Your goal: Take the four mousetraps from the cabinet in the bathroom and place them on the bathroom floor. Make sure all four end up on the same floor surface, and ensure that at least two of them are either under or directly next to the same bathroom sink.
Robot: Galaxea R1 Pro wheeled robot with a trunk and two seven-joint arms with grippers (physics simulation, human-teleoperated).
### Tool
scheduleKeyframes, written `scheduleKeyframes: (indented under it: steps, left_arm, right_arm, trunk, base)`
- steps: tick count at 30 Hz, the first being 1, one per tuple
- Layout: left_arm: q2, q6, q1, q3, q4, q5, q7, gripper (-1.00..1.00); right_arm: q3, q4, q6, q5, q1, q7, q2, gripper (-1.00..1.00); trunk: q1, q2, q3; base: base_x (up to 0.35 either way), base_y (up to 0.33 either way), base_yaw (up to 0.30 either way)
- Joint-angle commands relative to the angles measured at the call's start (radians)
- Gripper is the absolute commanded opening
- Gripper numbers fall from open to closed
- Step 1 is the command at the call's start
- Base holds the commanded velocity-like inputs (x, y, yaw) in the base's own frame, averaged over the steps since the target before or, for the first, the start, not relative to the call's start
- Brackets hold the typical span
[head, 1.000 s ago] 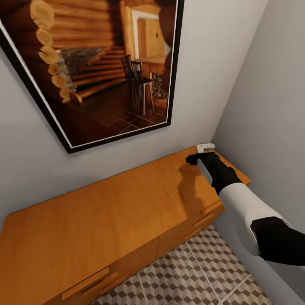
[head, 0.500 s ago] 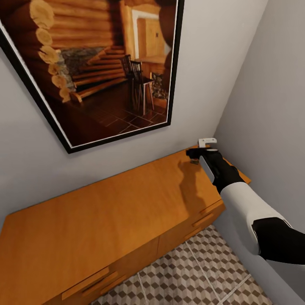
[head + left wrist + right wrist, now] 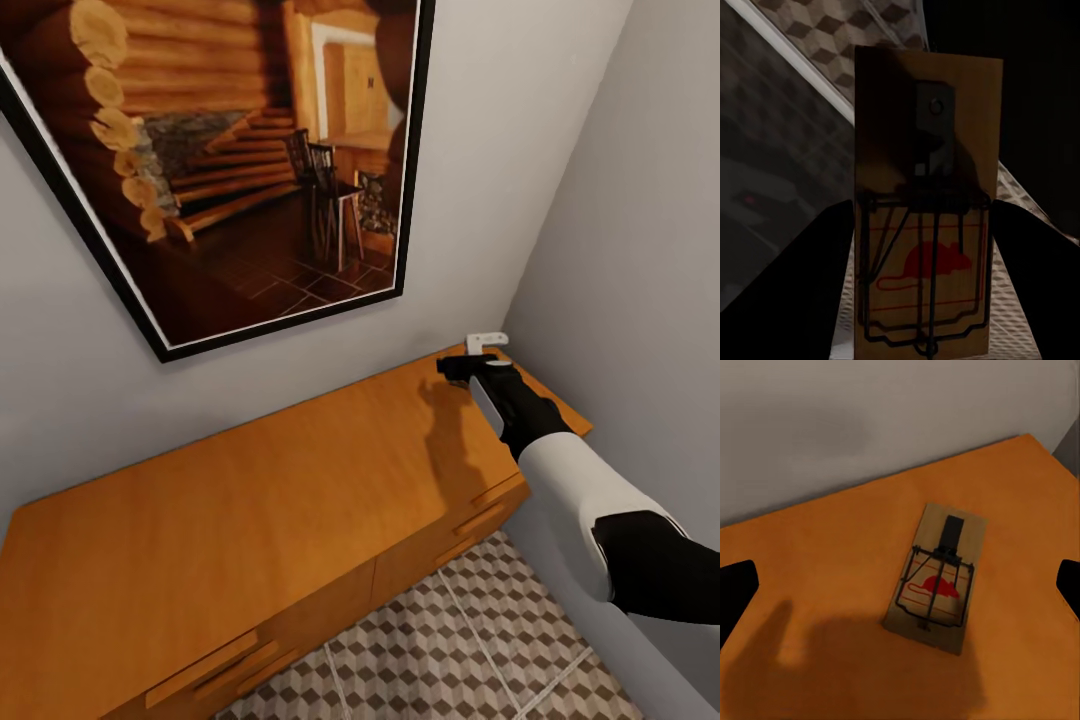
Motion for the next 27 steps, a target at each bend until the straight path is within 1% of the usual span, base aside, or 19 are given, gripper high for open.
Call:
scheduleKeyframes:
  steps: [1,3,7,27]
  left_arm:
    - [-0.001,0.014,-0.001,-0.008,0.001,0.008,0.003,-1.00]
    - [-0.001,0.028,-0.001,-0.008,0.001,0.008,0.002,-1.00]
    - [-0.001,0.037,-0.001,-0.008,0.001,0.008,0.002,-1.00]
    - [-0.001,0.039,-0.001,-0.008,0.001,0.008,0.003,-1.00]
  right_arm:
    - [0.006,0.000,-0.006,-0.010,0.000,-0.008,-0.001,1.00]
    - [0.008,0.001,-0.023,-0.010,0.000,-0.007,-0.002,1.00]
    - [0.009,0.003,-0.032,-0.011,0.000,-0.007,-0.001,1.00]
    - [0.009,0.016,-0.035,-0.011,0.001,-0.007,0.003,1.00]
  trunk:
    - [0.000,-0.002,-0.002]
    - [0.000,-0.002,-0.002]
    - [0.000,-0.002,-0.002]
    - [0.000,-0.002,-0.002]
  base:
    - [0.000,0.000,0.000]
    - [0.000,0.000,0.000]
    - [0.000,0.000,0.000]
    - [0.000,0.000,0.000]
